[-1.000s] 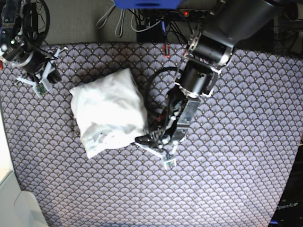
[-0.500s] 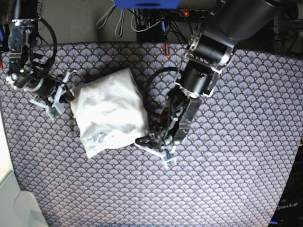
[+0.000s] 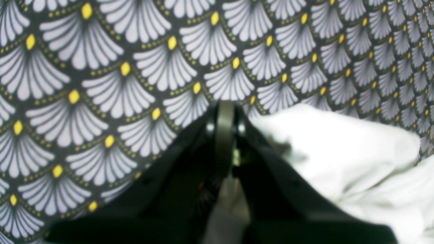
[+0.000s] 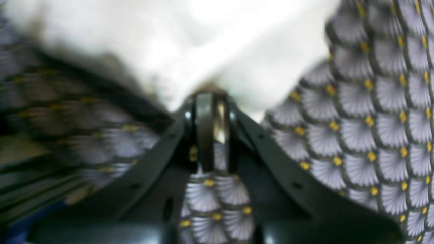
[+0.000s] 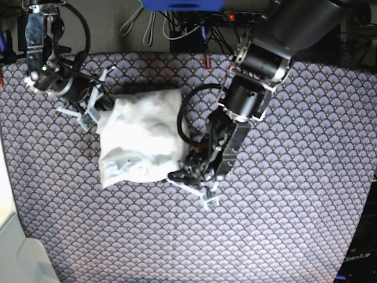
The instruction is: Fold the T-shirt properly
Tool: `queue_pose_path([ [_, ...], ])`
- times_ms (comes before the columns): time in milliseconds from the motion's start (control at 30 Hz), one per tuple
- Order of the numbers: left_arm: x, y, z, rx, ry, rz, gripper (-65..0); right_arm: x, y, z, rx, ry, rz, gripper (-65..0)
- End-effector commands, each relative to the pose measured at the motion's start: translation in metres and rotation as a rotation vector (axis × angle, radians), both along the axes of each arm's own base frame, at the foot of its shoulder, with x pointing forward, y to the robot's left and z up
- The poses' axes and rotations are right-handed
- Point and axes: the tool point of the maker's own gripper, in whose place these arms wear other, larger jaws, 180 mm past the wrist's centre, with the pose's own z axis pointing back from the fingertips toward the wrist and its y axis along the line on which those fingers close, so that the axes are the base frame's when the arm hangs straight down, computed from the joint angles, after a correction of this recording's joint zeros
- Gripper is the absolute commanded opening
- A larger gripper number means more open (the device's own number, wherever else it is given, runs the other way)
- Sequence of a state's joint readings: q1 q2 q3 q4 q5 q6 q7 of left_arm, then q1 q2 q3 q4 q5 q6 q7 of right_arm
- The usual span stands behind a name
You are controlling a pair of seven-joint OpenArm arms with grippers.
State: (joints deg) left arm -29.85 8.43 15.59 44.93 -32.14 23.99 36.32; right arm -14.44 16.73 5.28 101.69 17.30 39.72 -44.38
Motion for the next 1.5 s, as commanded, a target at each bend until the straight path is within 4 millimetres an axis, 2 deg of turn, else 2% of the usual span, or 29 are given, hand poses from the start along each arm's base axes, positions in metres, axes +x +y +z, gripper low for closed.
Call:
queue_pose_path([
  [0, 0.008, -0.009, 0.013, -0.022, -0.020, -0.010, -64.9, 0.005, 0.007, 0.016, 0.027, -0.055, 0.015, -60.6],
  [133, 0.012, -0.008, 0.015, -0.019, -0.043, -0.001, -64.9, -0.010, 0.024, 0.024, 0.036, -0.068, 0.062, -60.6],
  [267, 0.012, -0.008, 0.017, -0.023, -0.050, -0.001, -64.9, -0.015, 0.022, 0.023, 0.032, -0.059, 0.060, -60.7],
  [500, 0.020, -0.019, 0.050, -0.077, -0.101, -0.021, -64.9, -0.007, -0.018, 0.031, -0.031, -0.086, -0.019, -60.8],
  [567, 0.024, -0.025, 0.070, -0.102, -0.134, -0.039, -64.9, -0.004, -0.032, 0.035, -0.049, -0.099, -0.054, -60.8],
  [700, 0.023, 0.001, 0.089, -0.103, -0.174, -0.037, -64.9, 0.000, -0.054, 0.042, -0.090, -0.118, -0.084, -60.8],
  [800, 0.014, 0.036, 0.102, -0.128, -0.186, 0.051, -64.9, -0.001, -0.070, 0.053, -0.120, -0.146, -0.121, -60.9],
  [900, -0.005, 0.070, 0.112, -0.134, -0.204, 0.097, -64.9, -0.001, -0.070, 0.070, -0.135, -0.195, -0.121, -60.9],
  [1000, -0.030, 0.099, 0.108, -0.116, -0.204, 0.128, -64.9, -0.005, -0.063, 0.073, -0.131, -0.200, -0.103, -60.7],
  [1133, -0.079, 0.146, 0.083, -0.069, -0.163, 0.214, -64.9, -0.007, -0.032, 0.065, -0.086, -0.180, -0.022, -60.7],
  [1200, -0.097, 0.163, 0.078, -0.067, -0.151, 0.263, -64.9, -0.002, -0.013, 0.066, -0.061, -0.190, 0.022, -60.6],
  [1267, -0.116, 0.176, 0.075, -0.060, -0.142, 0.302, -64.9, -0.001, 0.007, 0.064, -0.032, -0.188, 0.069, -60.6],
  [1400, -0.155, 0.191, 0.072, -0.034, -0.119, 0.334, -64.9, 0.002, 0.036, 0.066, 0.009, -0.197, 0.141, -60.6],
  [1467, -0.174, 0.199, 0.068, -0.018, -0.094, 0.357, -64.9, 0.006, 0.045, 0.067, 0.018, -0.206, 0.162, -60.6],
])
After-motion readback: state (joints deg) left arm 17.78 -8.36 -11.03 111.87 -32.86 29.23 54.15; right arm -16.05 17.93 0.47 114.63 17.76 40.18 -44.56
